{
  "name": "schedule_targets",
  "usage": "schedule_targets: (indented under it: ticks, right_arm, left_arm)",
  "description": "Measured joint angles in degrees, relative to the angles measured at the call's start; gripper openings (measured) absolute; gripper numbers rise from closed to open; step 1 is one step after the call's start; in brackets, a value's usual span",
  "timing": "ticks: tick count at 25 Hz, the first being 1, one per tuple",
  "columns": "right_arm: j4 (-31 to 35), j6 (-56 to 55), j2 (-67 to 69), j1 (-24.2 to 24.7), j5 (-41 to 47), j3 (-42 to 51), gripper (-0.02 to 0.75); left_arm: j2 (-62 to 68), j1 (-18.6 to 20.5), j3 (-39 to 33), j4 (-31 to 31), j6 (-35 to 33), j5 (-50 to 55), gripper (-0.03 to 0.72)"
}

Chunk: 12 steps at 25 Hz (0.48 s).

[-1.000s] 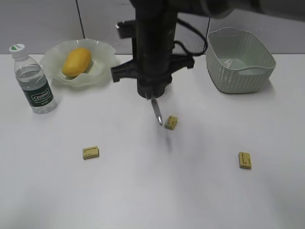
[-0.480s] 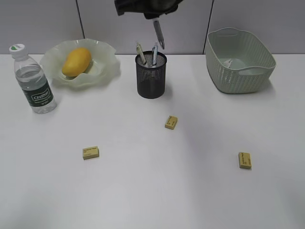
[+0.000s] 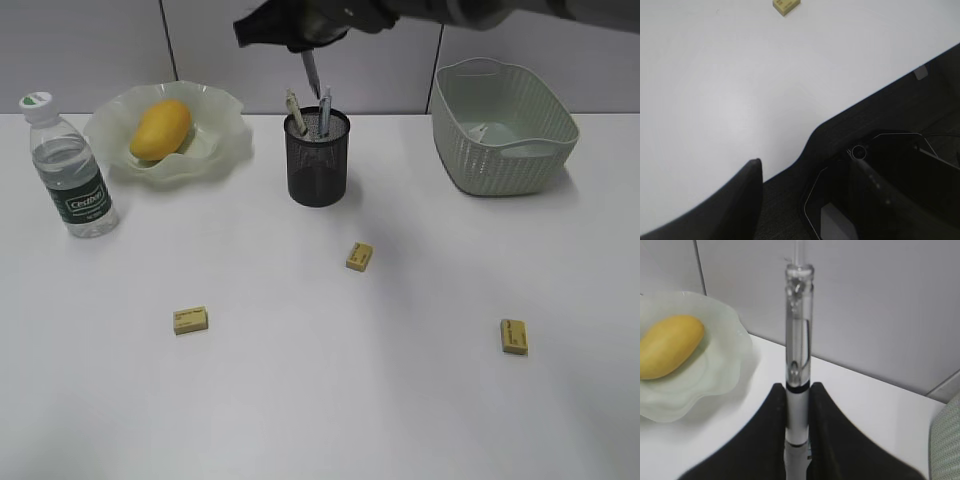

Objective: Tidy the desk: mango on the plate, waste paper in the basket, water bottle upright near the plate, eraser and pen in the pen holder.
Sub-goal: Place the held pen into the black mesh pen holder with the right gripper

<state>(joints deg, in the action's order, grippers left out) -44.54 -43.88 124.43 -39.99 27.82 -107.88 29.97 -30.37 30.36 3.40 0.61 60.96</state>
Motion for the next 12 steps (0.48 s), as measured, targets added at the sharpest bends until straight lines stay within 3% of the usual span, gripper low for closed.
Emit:
schedule_targets:
  ticks: [12]
  right_arm:
    - [-0.11,-0.19,7.31,3.55,-6.17,0.0,0.117]
  left_arm:
    - [0.0,0.0,0.0,0.0,0.0,0.0,0.418]
